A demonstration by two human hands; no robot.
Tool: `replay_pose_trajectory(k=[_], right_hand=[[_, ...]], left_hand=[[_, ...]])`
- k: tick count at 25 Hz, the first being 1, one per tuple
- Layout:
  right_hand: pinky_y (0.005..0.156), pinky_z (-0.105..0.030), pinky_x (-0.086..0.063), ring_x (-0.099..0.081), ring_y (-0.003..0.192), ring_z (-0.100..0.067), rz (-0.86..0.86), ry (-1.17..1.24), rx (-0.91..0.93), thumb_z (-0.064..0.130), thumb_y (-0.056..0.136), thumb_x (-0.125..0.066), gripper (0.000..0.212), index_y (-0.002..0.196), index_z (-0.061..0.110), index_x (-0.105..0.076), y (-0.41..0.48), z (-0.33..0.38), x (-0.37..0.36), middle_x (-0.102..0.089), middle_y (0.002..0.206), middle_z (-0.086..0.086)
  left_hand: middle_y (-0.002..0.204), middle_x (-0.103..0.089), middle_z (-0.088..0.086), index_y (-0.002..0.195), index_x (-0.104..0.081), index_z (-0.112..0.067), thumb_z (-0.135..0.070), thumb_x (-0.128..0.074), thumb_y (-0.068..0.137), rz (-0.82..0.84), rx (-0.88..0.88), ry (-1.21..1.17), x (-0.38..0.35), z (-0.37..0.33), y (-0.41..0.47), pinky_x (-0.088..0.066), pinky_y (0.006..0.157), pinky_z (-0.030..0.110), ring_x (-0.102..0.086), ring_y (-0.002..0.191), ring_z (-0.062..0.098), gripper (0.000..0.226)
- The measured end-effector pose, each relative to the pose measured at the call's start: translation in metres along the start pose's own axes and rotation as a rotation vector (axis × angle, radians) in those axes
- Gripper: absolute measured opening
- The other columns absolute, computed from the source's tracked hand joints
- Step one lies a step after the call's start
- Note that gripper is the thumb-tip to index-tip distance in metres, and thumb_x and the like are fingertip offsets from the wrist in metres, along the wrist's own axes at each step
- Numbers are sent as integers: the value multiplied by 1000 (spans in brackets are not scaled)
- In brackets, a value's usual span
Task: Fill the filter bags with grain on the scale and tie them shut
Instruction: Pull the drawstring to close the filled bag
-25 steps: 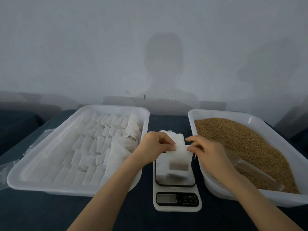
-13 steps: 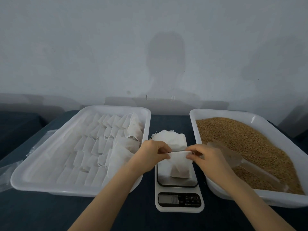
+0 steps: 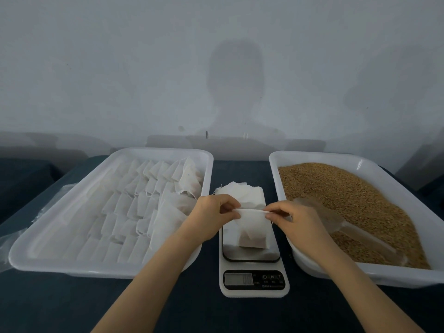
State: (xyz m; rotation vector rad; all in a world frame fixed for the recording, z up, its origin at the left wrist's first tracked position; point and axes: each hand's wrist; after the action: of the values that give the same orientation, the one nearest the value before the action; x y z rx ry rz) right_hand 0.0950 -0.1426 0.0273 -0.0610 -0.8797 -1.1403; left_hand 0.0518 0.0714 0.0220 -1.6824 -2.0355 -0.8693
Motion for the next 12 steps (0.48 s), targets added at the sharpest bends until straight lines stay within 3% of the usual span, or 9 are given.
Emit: replay_pose_trajectory(k=[12], right_hand=[[77,-3,-40,-57,90,9,3,-16,9,17,85,-68,15,98,21,-72,-1,0,1,-65,87,18]], left_hand=[[90,-66,-4,104,-70,-14,-17,-75,83,24,38,15,0,-1,-1,-42,70,-1,-59,78,1,22]])
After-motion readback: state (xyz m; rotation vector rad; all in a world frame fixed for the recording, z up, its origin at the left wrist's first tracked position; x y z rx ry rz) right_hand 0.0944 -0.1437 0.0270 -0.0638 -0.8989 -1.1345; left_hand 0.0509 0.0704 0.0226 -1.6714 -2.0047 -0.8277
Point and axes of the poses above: each hand's wrist, its own y-axis towards the middle knuckle, its own x-axis out of the back of the hand, z = x × y
